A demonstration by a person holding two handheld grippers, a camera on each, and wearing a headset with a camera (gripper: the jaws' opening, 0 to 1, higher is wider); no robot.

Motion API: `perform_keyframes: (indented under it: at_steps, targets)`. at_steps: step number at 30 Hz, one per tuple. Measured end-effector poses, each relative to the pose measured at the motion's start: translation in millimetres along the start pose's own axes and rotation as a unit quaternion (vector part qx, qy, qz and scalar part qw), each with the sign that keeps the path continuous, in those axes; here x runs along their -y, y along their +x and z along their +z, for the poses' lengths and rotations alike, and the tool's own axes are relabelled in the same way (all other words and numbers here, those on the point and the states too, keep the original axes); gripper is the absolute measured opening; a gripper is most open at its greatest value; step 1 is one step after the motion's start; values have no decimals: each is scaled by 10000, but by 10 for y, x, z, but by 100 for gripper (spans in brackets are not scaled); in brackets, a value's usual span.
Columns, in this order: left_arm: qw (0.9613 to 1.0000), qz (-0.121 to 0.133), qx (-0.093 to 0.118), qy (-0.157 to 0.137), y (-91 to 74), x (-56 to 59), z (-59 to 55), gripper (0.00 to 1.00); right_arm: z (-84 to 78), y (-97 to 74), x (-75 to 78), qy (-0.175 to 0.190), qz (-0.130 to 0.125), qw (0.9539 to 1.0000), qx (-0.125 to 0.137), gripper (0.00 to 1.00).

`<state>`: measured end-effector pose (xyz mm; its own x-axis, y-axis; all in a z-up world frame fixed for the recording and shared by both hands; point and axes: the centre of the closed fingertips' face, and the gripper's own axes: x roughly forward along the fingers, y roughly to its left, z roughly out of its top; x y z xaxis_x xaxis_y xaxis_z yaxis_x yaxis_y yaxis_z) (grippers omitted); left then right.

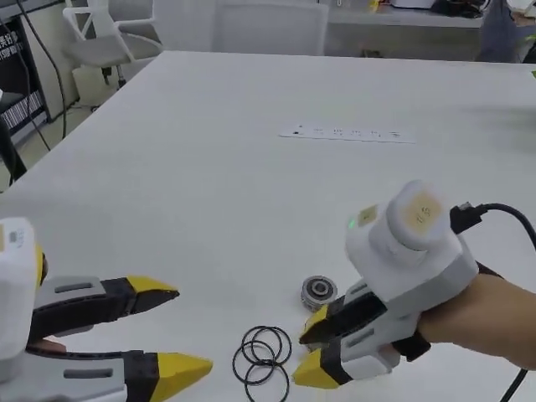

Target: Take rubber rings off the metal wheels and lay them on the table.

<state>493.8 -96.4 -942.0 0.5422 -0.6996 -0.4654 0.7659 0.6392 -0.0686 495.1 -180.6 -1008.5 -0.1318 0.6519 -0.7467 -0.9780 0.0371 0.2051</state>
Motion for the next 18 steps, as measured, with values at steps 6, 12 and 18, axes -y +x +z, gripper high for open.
perform_keyframes:
  at_steps: [6,12,18]
  targets:
    - [10000,-9,9,19,-1,20,10,51,2,-30,-96,-379,-5,9992,-124,36]
    - [10000,-21,3,16,-1,34,10,52,-17,-112,-129,-624,-135,9978,-173,43]
    - [10000,-57,-38,38,4,57,-1,53,28,-287,-95,-474,-305,9983,137,47]
